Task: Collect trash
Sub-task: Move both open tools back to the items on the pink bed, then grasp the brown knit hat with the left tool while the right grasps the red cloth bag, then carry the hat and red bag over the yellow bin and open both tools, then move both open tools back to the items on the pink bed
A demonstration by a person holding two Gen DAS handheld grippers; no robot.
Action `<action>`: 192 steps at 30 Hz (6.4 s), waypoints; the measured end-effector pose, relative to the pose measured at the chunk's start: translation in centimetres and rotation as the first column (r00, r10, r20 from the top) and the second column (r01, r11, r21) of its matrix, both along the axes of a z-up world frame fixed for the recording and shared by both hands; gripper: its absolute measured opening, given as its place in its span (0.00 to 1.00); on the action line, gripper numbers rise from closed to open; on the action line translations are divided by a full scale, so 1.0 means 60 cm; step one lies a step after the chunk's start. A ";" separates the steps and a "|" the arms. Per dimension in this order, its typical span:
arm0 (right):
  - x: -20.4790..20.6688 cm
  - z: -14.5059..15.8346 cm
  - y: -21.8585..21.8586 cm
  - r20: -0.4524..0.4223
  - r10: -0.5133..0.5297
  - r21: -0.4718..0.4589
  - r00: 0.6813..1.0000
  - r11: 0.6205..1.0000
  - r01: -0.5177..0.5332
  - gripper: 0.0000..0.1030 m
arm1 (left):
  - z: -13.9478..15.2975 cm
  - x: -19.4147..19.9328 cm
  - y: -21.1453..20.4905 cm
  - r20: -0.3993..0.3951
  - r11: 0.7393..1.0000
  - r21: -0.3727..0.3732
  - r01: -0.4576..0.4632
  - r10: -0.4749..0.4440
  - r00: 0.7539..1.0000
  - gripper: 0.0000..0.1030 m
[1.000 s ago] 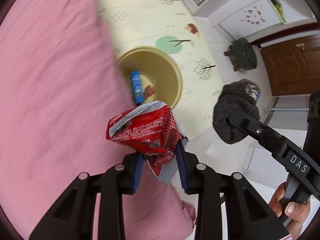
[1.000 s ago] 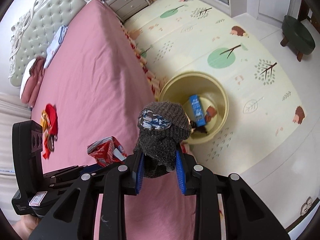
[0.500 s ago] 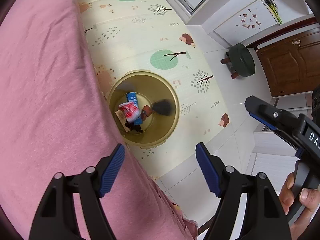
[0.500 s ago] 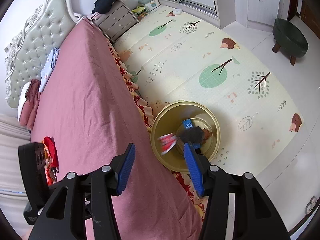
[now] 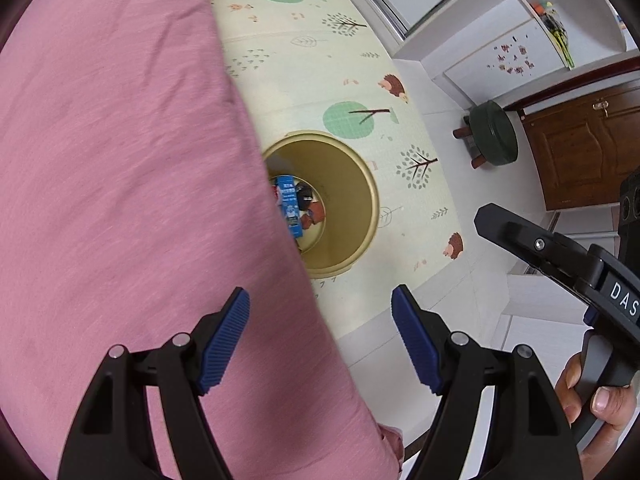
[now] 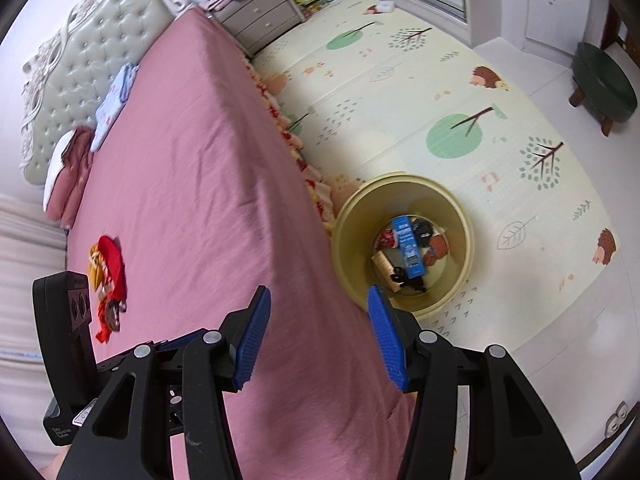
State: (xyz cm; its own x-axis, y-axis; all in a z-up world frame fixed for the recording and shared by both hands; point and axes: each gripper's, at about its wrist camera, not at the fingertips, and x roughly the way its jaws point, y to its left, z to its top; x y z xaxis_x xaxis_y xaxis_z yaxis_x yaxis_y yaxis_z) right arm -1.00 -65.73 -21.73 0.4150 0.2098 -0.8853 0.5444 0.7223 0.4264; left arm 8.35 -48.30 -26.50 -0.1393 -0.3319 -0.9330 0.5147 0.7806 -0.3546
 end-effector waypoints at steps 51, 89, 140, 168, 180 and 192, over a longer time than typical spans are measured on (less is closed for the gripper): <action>0.399 -0.045 0.656 -0.001 0.484 0.059 0.875 0.873 -0.483 0.52 | -0.003 0.273 0.714 0.149 0.882 0.106 -0.460 0.443 0.884 0.72; 0.547 -0.142 0.715 -0.025 0.562 0.088 0.827 0.825 -0.558 0.17 | -0.133 0.458 0.846 0.129 0.783 0.190 -0.591 0.577 0.806 0.12; -0.051 -0.035 0.028 -0.020 -0.061 0.011 0.998 0.998 0.061 0.14 | -0.054 0.008 0.074 -0.129 0.993 -0.003 -0.118 0.117 0.985 0.12; -0.019 -0.058 -0.058 -0.027 -0.084 -0.037 0.996 0.996 0.083 0.35 | -0.049 0.045 -0.089 -0.005 0.999 0.022 0.050 -0.050 0.999 0.68; 0.010 -0.010 0.053 -0.002 0.004 -0.046 1.000 0.999 -0.004 0.35 | -0.006 0.048 0.044 0.019 0.999 -0.003 -0.043 0.043 0.999 0.69; 0.052 0.005 0.260 -0.008 0.158 -0.034 0.987 0.987 -0.159 0.36 | 0.032 0.041 0.280 0.074 0.985 0.006 -0.170 0.169 0.983 0.69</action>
